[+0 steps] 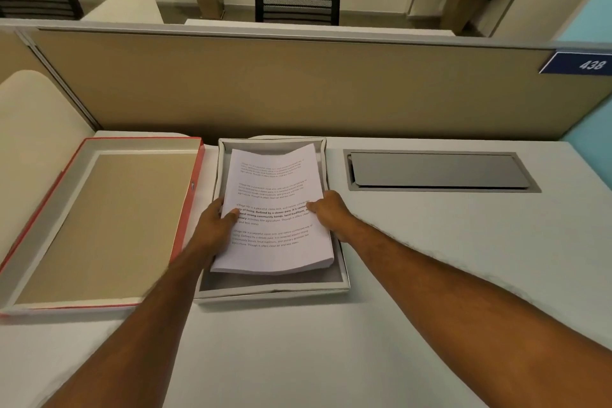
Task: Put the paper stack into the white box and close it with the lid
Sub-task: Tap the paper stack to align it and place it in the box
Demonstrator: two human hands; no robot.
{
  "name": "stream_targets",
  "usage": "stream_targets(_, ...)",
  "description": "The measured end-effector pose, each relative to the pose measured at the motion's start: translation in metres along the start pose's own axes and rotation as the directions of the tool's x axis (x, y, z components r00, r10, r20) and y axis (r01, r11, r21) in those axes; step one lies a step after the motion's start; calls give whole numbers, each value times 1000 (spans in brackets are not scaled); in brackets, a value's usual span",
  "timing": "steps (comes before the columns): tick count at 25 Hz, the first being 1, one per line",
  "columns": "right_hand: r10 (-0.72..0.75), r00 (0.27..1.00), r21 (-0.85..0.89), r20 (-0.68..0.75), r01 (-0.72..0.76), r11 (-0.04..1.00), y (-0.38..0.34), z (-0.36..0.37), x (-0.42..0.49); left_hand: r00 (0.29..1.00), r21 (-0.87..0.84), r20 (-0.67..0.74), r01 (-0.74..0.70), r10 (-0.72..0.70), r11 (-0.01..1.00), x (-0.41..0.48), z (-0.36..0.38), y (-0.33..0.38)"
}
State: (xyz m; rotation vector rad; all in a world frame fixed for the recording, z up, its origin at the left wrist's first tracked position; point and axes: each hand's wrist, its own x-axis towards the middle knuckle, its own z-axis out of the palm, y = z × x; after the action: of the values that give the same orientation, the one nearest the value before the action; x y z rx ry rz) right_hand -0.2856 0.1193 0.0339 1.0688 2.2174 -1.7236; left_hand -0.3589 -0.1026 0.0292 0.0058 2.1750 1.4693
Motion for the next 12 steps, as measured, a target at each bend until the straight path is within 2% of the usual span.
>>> stream_targets(5, -24, 999, -113, -40, 19, 993, 4, 10, 3, 999, 117, -41, 21, -16, 993, 6, 5, -4)
stream_targets(8, -15, 1000, -180, -20, 11, 984, 4, 12, 4, 994, 273, -105, 9, 20, 962, 5, 10, -6)
stream_targets(12, 2, 1000, -232, 8, -1, 973, 2, 10, 2, 985, 343, -172, 34, 27, 939, 2, 15, -7)
